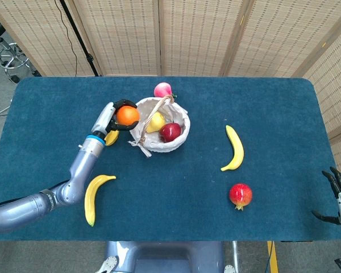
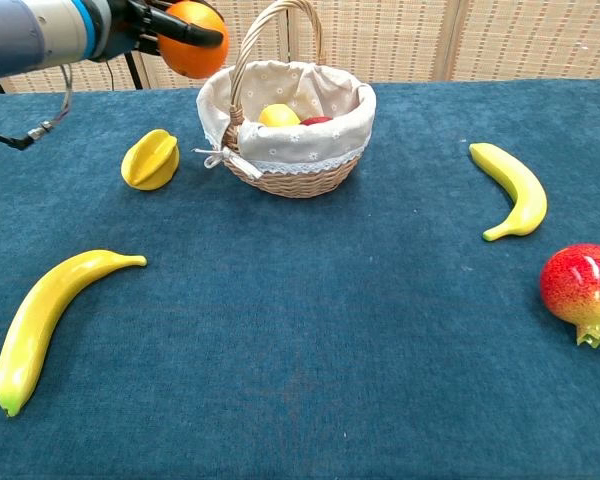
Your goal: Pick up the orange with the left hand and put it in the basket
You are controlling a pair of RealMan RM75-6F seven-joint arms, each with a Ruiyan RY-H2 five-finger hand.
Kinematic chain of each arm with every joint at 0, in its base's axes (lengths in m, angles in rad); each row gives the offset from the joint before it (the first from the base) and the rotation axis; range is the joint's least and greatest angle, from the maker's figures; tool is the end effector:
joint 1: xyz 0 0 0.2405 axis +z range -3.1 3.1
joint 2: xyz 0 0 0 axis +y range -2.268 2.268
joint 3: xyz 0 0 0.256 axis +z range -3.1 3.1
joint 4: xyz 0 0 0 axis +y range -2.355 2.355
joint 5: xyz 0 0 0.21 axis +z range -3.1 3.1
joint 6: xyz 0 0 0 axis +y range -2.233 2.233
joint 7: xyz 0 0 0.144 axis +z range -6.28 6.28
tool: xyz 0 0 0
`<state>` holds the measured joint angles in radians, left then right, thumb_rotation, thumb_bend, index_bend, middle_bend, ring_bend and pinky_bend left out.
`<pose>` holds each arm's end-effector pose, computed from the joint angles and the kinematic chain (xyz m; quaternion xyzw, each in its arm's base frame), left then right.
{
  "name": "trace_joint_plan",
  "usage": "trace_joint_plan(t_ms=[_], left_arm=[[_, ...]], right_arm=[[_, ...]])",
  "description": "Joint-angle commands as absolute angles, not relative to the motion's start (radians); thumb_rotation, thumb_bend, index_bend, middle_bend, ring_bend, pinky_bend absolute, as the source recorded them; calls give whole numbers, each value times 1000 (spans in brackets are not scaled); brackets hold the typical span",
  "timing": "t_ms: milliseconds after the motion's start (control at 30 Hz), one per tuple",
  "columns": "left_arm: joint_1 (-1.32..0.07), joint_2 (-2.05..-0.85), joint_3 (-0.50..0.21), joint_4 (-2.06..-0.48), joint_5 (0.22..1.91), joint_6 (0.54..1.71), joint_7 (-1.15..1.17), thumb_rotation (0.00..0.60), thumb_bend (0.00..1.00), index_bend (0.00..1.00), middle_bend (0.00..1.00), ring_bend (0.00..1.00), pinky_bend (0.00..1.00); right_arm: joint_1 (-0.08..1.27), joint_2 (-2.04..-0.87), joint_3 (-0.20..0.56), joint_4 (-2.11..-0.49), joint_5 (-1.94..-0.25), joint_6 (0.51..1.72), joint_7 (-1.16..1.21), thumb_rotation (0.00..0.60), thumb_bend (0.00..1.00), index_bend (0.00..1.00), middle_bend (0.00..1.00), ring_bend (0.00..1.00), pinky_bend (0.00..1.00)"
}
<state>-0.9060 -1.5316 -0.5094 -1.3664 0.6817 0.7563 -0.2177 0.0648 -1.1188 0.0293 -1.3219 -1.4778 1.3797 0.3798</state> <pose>-0.0939 0.4392 0.0311 -0.4570 -0.6604 -0.5253 0.2812 -0.3812 -0.1724 0.1832 0.5636 -0.4611 0.3696 0.5772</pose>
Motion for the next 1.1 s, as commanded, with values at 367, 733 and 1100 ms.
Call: trace_joint_plan(t_ms=[367,733,1100], left_arm=[[-971,-1601,-498,-1229,702,698,-216,600,391,503,426,383,477],[-995,-1620,-476,-1167,759,715,-185,600,0,0,0,0,0],[-915,-1495,-419,-1316,886,808,-130,600,0,0,0,0,0]], right_arm=[[56,-1109,16,-1322,-1494,1380,438,600,0,95,0,0,0],[54,-1108,3,-1305,-1510,1373,505,600,0,99,0,0,0],[65,-1122,8,-1297,-1512,1368,483,600,0,101,0,0,0]])
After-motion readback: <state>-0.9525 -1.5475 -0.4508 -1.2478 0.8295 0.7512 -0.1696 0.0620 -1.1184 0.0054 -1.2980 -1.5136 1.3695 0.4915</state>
